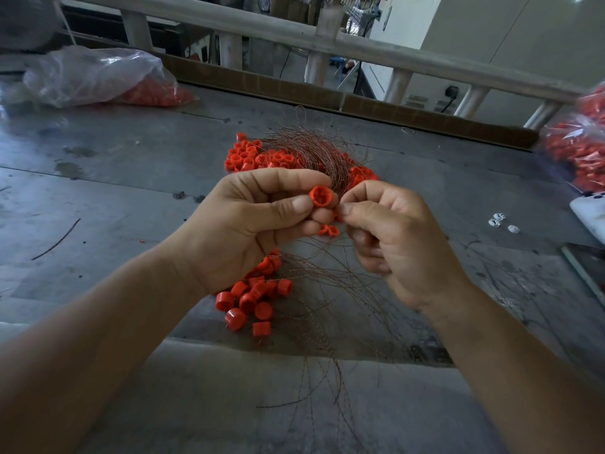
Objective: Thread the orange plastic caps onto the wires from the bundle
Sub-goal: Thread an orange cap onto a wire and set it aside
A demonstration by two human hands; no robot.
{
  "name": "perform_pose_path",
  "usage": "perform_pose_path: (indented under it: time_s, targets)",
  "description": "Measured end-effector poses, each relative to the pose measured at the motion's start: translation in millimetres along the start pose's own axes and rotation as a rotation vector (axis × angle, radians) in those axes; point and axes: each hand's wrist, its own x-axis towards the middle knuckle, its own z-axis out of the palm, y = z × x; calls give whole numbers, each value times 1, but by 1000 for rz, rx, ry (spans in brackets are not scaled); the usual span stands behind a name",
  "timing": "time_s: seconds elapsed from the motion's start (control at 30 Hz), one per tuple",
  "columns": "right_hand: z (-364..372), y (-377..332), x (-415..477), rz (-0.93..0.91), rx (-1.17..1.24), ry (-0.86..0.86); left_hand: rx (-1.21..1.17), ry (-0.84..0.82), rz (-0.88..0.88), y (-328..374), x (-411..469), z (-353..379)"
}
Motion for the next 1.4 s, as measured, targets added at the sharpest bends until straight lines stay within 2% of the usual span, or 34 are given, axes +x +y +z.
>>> perform_pose_path:
  time_s: [0.2,0.3,0.43,0.67,0.97,1.4]
  targets:
    - [7,5,-1,99,-3,-94,17,-21,-28,-1,-1,-2]
    - [7,6,1,109,6,-86,12,-7,-48,-1,0,-3]
    - [7,4,1,43,-37,-28,-20,11,-43,-2,1,-2]
    - [7,-5,-3,-84,53,33,0,32,-32,-2,1,-2]
    - [7,-5,-3,-148,-26,95,16,29,-33,-1,1,-2]
    - [4,-3,0,-150,-83,84,24,48,-27,0,1,0]
